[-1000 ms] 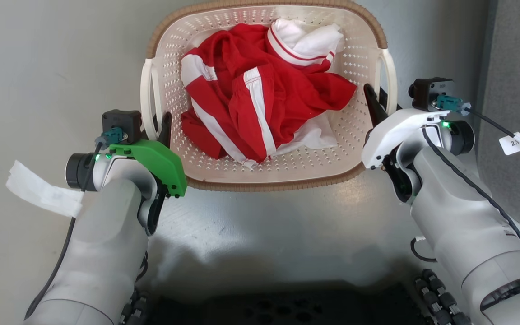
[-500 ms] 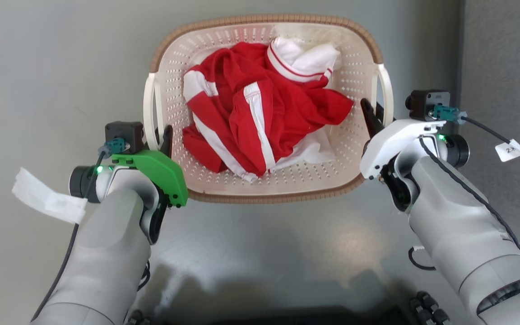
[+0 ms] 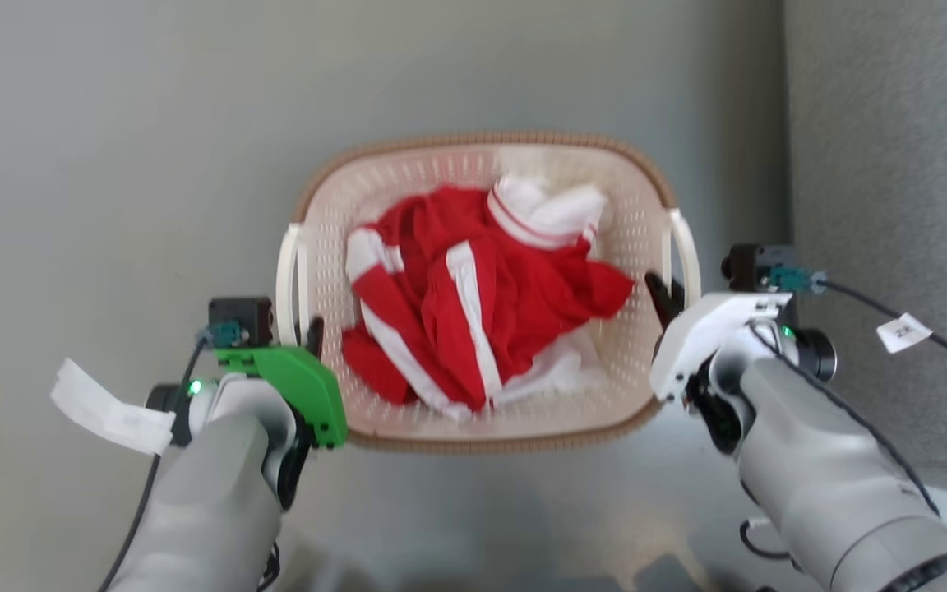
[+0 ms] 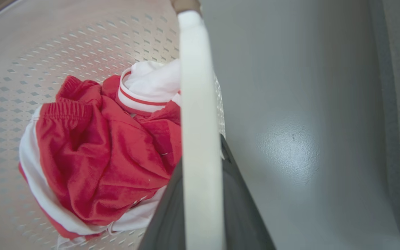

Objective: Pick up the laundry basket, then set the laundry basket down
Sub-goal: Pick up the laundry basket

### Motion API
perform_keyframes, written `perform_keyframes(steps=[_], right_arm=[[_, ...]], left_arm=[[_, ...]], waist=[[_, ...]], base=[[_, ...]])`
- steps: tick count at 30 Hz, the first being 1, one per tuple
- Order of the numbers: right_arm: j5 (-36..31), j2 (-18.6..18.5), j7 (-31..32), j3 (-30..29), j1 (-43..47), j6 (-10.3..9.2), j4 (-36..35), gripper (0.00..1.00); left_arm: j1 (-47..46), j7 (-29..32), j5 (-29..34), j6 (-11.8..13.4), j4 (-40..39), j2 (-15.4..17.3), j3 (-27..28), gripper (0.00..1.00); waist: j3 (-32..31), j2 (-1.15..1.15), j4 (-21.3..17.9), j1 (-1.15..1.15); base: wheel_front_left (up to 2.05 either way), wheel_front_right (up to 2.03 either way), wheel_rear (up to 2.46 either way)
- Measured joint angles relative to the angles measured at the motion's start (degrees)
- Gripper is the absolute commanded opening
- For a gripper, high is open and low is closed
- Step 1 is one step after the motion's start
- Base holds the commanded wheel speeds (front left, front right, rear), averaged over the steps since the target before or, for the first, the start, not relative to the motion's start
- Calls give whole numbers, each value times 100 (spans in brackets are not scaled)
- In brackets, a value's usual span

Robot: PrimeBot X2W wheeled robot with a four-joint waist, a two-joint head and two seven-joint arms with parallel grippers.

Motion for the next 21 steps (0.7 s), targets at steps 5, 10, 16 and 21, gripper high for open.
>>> perform_keyframes(steps=[5,10,16,21], right_arm=[[43,5,213,245,272,43,132,0],[47,34,399,431,551,43,269,0],[154,43,592,603,840,43,289,0],[307,56,772,783,1100,43,258,0]], left_arm=[[250,215,-89,-66,122,-1,-149,0],[528,404,-157,-108,236,-7,-276,0],[819,575,-299,-145,307,-10,-380,0],[1076,750,-381,-146,394,-12,-443,0]], waist=[[-365,0,-6,0],[-732,0,-12,0],[-1172,0,-21,0],[-1539,0,-42,0]], base=[[0,0,0],[0,0,0],[0,0,0],[0,0,0]])
